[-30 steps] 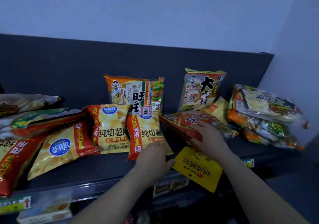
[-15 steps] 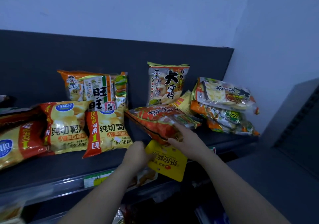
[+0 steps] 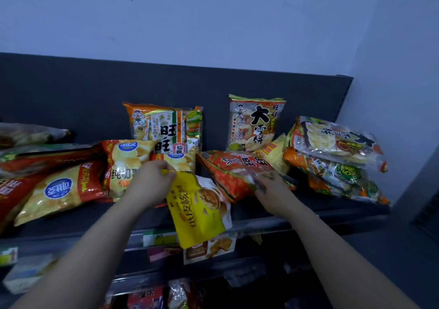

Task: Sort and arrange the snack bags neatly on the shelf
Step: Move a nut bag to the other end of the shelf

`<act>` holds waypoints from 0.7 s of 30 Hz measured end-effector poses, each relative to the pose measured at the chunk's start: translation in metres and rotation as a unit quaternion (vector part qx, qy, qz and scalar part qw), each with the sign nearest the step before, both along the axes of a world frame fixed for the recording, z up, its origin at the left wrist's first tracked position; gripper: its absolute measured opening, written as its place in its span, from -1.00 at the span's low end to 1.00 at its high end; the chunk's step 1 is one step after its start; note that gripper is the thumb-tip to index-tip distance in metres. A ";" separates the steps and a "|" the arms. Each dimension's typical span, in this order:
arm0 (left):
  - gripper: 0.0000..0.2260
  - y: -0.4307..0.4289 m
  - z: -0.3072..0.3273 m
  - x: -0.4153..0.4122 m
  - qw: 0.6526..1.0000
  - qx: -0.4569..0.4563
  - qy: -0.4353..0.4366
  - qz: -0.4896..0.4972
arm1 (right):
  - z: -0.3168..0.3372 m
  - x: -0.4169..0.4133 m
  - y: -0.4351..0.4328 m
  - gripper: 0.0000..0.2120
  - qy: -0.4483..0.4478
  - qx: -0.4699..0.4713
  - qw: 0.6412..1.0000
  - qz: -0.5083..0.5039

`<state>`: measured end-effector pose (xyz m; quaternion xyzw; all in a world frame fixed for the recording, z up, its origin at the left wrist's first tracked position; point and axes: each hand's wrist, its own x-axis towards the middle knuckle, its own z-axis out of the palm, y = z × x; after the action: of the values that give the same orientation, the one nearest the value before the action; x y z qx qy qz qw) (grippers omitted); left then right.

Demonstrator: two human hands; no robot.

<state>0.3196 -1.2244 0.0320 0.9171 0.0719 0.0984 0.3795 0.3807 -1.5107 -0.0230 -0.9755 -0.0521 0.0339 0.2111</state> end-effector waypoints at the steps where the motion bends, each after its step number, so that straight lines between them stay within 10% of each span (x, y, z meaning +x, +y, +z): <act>1: -0.90 0.008 0.010 -0.004 1.000 0.010 -0.011 0.015 | -0.001 0.003 0.002 -0.61 -0.003 -0.015 1.000 0.004; 12: -0.85 0.010 0.051 0.016 0.986 -0.051 -0.147 0.058 | 0.019 0.013 0.033 -0.66 0.015 0.058 0.998 0.026; 21: -0.88 -0.009 0.014 0.097 0.988 -0.108 -0.100 0.046 | 0.015 0.041 0.018 -0.61 0.031 0.033 0.997 -0.064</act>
<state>0.4169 -1.2333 0.0455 0.8522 0.0862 0.1986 0.4763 0.4216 -1.4925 -0.0082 -0.9679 0.0162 0.0482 0.2463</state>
